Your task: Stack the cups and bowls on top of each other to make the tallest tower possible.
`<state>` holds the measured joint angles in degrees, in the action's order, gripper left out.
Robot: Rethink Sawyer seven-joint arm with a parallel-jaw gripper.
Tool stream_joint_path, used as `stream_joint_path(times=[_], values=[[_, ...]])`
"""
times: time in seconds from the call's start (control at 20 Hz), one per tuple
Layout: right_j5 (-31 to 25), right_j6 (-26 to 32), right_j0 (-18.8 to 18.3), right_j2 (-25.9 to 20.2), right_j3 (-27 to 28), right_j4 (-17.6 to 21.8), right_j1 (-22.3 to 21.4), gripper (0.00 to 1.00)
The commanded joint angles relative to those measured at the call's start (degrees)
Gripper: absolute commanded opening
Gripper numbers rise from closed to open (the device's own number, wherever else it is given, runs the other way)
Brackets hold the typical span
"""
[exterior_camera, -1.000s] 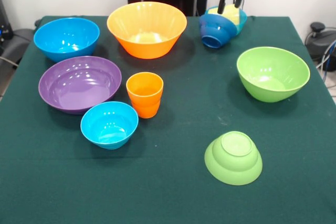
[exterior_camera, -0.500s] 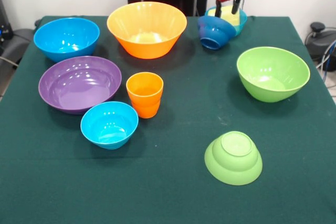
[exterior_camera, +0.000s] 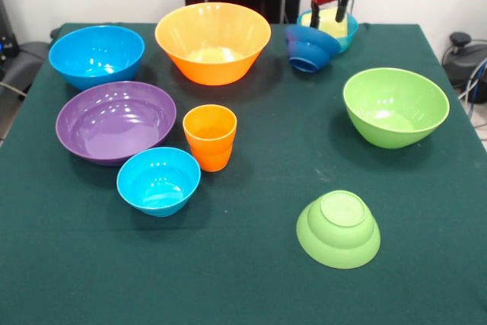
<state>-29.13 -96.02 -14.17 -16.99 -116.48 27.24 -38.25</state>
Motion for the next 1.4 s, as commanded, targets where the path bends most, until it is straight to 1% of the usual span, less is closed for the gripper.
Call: stream_joint_path(times=[0.05,0.25,0.35,0.4,0.5,0.65,0.8,0.95,1.15,1.25,1.4], values=[[-7.4,7.1,-1.1,-7.0,-2.0,0.8,-4.7,1.0],[-9.8,5.8,-1.6,-9.0,-6.0,-1.9,-10.2,1.0],[-11.4,6.0,-2.1,-10.2,-7.1,-3.1,-12.8,1.0],[-12.2,6.1,-2.3,-10.6,-7.4,-3.6,-13.6,1.0],[-12.7,6.3,-2.8,-11.2,-7.2,-3.6,-14.1,1.0],[-13.2,6.6,-3.3,-11.5,-5.2,-2.1,-12.6,1.0],[-12.7,7.1,-3.7,-10.4,-2.3,1.6,-10.4,1.0],[-12.2,8.1,-5.3,-9.4,0.0,4.3,-7.9,1.0],[-10.5,9.0,-7.8,-9.1,0.7,7.1,-6.8,1.0],[-10.0,9.3,-8.7,-9.4,1.2,8.1,-5.6,1.0],[-10.5,9.4,-9.5,-10.0,2.4,9.2,-4.0,1.0]])
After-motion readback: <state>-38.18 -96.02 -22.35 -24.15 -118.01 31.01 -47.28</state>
